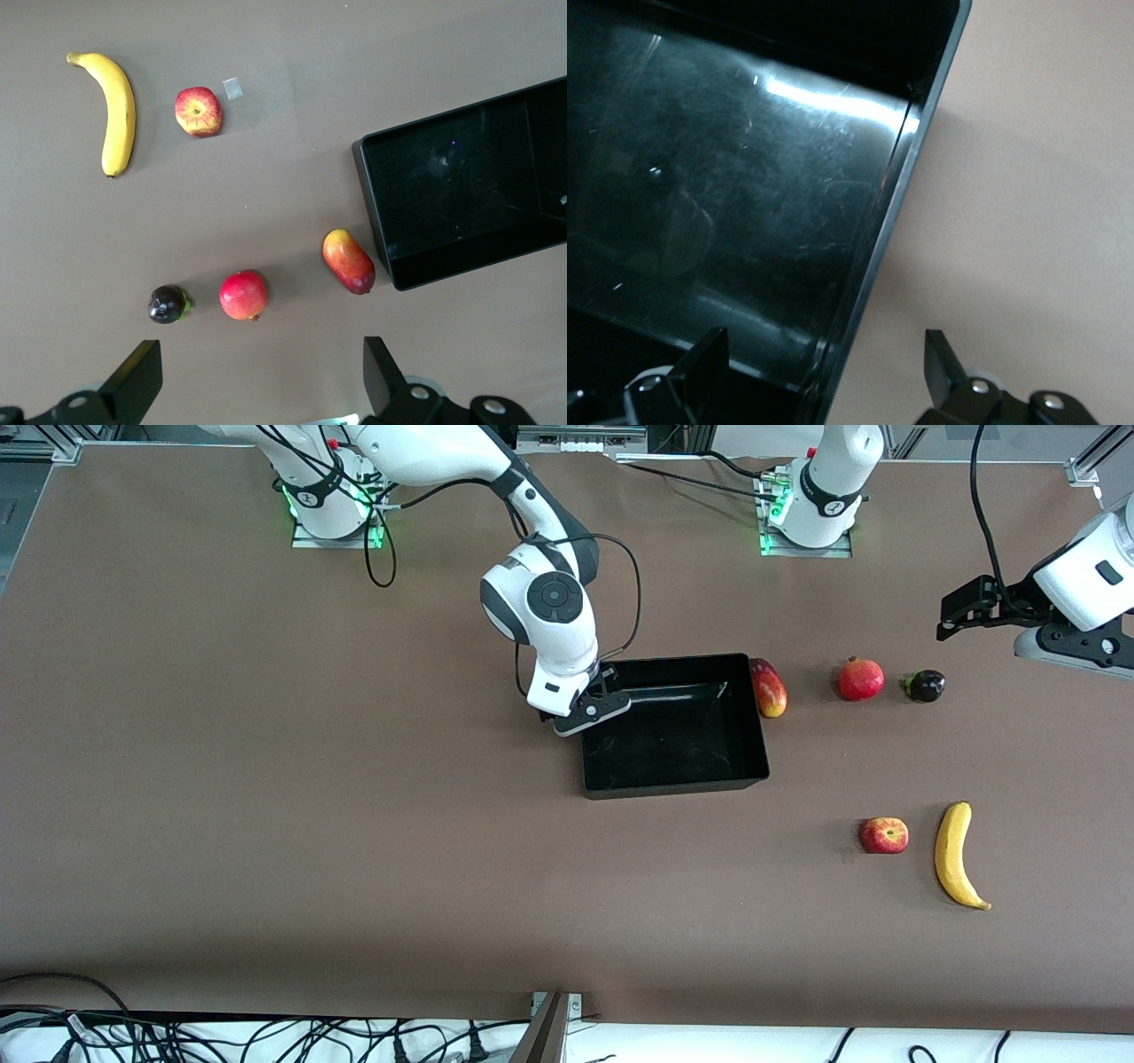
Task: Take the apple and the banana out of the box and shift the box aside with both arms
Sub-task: 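Lower the right gripper and grasp the rim of the black tray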
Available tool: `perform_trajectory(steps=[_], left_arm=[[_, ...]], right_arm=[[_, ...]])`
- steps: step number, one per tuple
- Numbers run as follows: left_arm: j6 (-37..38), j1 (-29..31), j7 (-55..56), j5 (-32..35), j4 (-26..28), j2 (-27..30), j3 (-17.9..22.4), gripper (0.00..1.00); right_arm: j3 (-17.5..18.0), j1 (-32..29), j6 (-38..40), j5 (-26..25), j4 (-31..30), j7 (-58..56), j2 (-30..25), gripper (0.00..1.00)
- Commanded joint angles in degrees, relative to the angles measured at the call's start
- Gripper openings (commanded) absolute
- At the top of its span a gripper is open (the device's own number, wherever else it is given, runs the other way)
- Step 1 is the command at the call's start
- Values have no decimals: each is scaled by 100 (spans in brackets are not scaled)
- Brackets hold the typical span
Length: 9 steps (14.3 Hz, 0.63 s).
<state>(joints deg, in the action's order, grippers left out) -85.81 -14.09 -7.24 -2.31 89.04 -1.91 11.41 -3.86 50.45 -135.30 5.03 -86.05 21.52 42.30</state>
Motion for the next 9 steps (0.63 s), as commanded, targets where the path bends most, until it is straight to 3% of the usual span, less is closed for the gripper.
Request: perform_trajectory(steps=[1, 3, 5, 6, 9], left_arm=[[-15, 205, 389, 117, 122, 156, -376, 100], [3, 223, 417, 117, 79, 156, -402, 100], [3, 380, 522, 117, 61, 139, -586, 100], [3, 546, 522, 117, 9, 121, -752, 100], [213, 522, 514, 108, -202, -1, -702, 100]], right_arm=[[-79, 70, -198, -194, 185, 90, 279, 67], [-79, 53, -199, -239, 185, 90, 279, 37], [-79, 18, -173, -213, 185, 81, 262, 0], [-79, 9, -164, -196, 185, 89, 244, 0], [-88, -61, -120, -169, 185, 72, 148, 0]])
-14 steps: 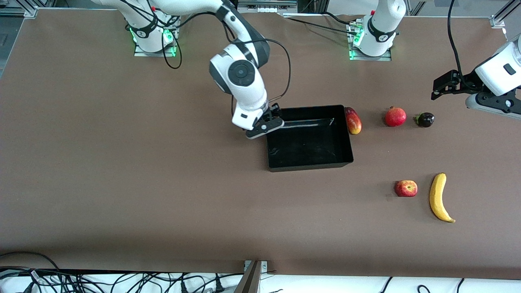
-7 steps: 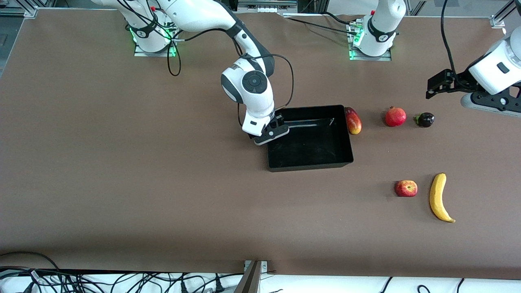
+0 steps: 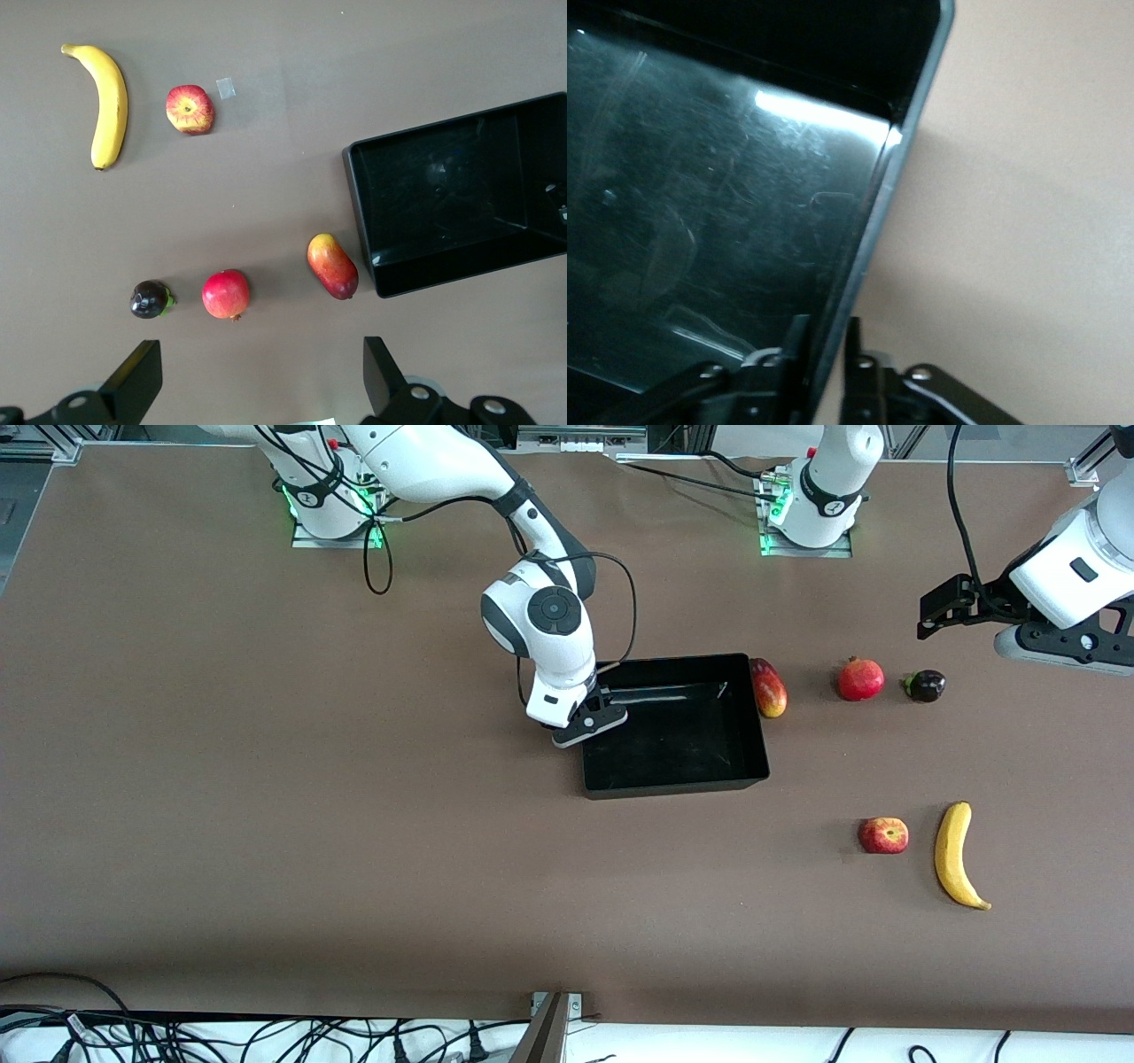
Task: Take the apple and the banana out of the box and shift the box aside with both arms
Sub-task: 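Drag the tray across the table toward the right arm's base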
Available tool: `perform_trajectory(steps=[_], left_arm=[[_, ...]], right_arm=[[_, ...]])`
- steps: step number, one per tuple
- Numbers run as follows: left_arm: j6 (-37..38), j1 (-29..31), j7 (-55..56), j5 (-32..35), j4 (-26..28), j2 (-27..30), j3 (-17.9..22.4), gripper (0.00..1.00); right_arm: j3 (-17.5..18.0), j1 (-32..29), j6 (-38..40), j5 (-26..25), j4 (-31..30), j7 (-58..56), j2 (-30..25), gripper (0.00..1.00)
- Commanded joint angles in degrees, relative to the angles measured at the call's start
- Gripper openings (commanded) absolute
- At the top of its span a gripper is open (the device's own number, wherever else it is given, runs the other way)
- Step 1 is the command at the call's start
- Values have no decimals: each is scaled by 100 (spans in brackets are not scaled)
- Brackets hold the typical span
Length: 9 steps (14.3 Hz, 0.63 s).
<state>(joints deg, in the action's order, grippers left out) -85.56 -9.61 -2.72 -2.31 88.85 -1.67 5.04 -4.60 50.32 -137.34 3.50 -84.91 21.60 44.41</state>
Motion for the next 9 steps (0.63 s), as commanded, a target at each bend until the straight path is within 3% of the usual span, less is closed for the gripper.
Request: perform_trajectory(steps=[1, 9], left_arm=[[232, 73, 61, 108, -254, -70, 5, 100], [382, 73, -18, 459, -272, -44, 24, 100]], right_arm=[[-6, -101, 198, -8, 71, 46, -90, 0], [-6, -1014, 1604, 115, 1, -129, -1091, 0]])
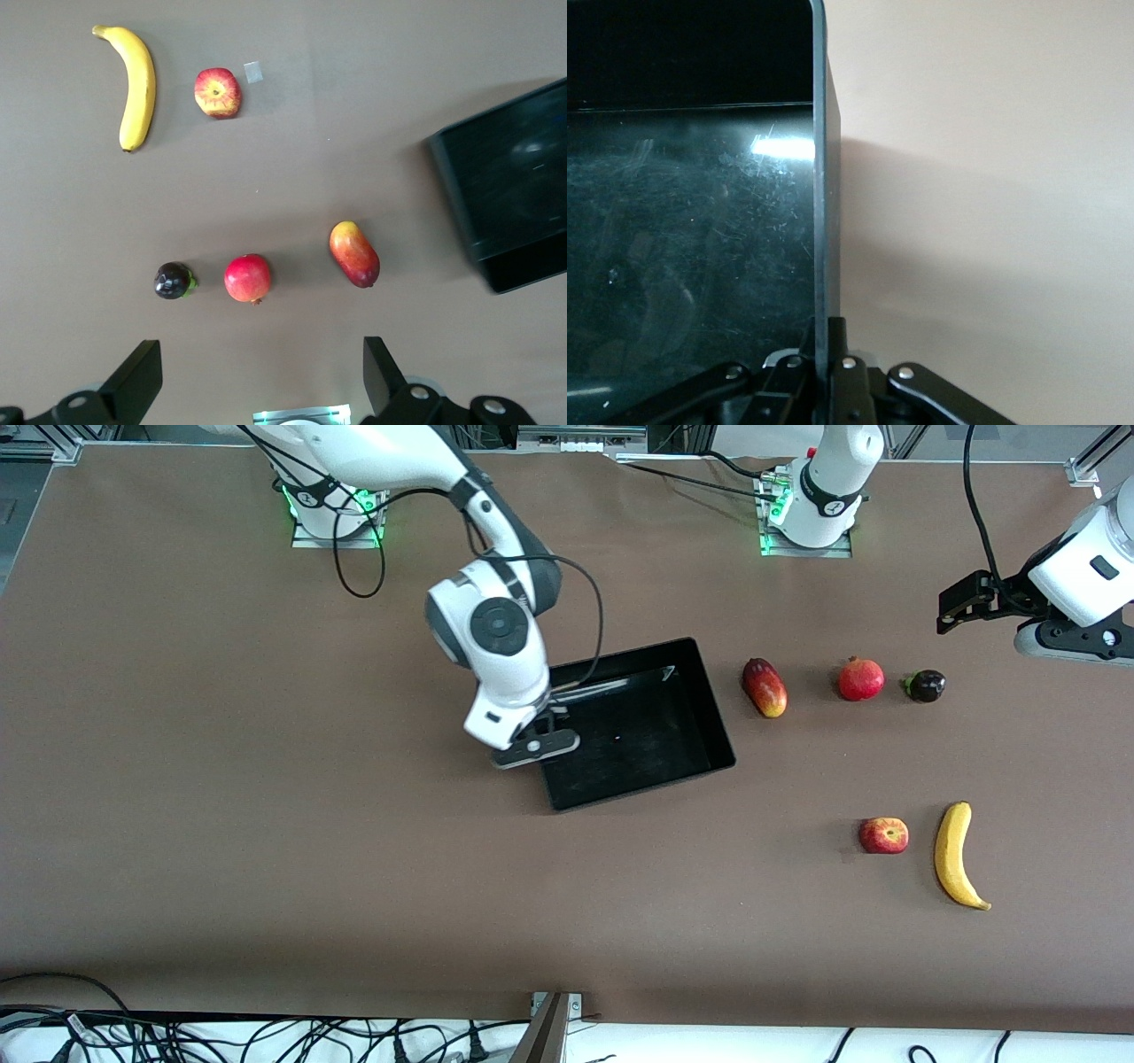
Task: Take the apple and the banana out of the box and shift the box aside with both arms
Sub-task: 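Drag the tray across the table toward the right arm's base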
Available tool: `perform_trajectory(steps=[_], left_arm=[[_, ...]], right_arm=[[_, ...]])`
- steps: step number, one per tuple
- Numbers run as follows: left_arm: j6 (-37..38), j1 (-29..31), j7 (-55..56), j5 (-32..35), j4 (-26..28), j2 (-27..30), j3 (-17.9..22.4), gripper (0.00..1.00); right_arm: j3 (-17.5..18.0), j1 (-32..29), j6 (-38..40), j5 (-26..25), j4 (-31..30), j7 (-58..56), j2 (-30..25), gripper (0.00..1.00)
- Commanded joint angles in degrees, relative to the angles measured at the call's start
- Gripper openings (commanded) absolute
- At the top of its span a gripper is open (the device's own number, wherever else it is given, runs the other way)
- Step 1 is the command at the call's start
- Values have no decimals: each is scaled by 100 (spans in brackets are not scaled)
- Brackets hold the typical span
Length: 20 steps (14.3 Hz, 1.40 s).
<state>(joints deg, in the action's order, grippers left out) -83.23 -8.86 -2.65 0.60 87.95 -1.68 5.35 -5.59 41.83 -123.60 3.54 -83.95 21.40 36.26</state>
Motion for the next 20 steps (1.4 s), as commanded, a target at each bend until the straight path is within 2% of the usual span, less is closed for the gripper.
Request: perform_trajectory(steps=[1, 5, 8, 11, 15, 17, 20], left_arm=[[149, -1, -25, 169, -182, -34, -8, 100], [149, 7, -17, 116, -199, -52, -34, 100], [149, 43, -25, 98, -331, -78, -52, 100], [157, 42, -25, 90, -340, -78, -52, 100], [175, 51, -25, 107, -358, -87, -52, 100], [175, 60, -34, 90, -358, -87, -52, 100], [166, 69, -34, 81, -358, -140, -52, 100]], right_arm=[[75, -314, 414, 234, -96, -223, -364, 0], [75, -1595, 1170, 822, -130, -1179, -786, 0], [-56, -2371, 1304, 833, -700, -2233, -1137, 0], [-792, -2495, 1024, 832, -1280, -3078, -1209, 0], [-1496, -2496, -406, 841, -2570, -3887, -1288, 0], [-1656, -2522, -848, 946, -3012, -4038, -1332, 0], [-1744, -2601, -876, 1069, -3346, -4021, -1384, 0]])
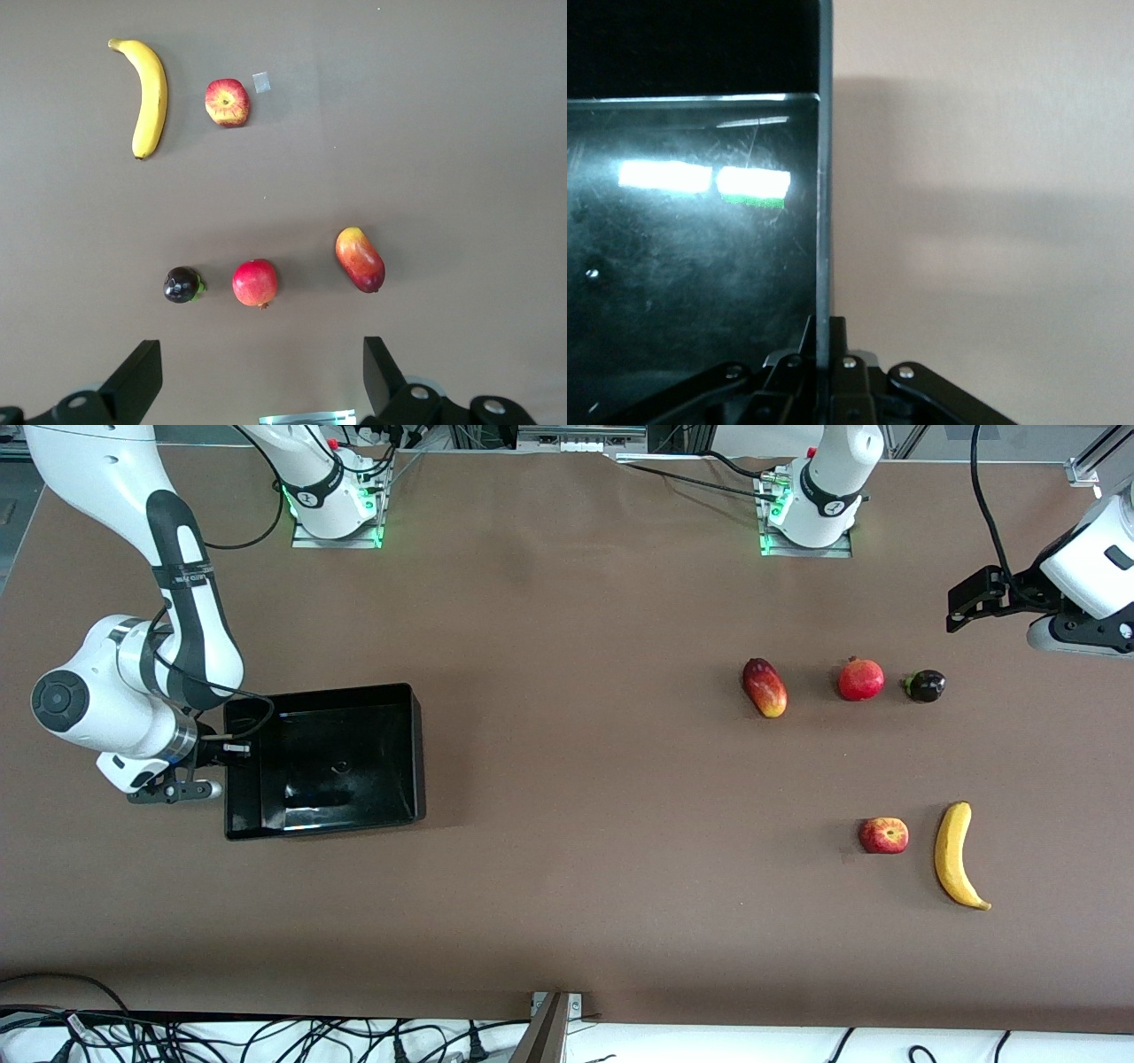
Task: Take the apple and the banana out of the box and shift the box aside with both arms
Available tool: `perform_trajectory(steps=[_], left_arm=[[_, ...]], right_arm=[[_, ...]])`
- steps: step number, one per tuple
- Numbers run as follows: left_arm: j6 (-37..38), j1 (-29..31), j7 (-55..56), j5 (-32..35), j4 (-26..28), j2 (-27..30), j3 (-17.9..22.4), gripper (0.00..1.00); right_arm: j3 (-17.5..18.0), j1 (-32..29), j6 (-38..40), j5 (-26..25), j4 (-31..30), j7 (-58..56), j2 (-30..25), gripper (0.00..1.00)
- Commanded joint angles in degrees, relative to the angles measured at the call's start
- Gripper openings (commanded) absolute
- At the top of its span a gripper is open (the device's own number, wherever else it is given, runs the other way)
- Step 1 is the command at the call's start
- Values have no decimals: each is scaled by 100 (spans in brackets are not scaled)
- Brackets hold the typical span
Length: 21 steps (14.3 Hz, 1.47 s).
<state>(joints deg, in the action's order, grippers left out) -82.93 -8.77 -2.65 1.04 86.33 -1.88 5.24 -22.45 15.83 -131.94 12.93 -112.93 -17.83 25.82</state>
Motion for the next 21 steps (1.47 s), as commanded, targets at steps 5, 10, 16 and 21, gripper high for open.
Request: perform_trajectory(steps=[5, 10, 16, 21], left_arm=[[137, 174, -60, 36, -187, -40, -76, 100], [137, 165, -60, 36, -161, -31, -76, 100], [137, 165, -60, 36, -169, -31, -76, 100], [137, 165, -69, 36, -169, -31, -76, 100]], right_arm=[[-269, -27, -138, 166, -1117, -63, -657, 0], [-295, -36, -121, 157, -1126, -98, -639, 24], [-278, 26, 1271, 61, 266, -81, -798, 100], [-269, 219, 2364, -27, 1018, 16, -1191, 100]])
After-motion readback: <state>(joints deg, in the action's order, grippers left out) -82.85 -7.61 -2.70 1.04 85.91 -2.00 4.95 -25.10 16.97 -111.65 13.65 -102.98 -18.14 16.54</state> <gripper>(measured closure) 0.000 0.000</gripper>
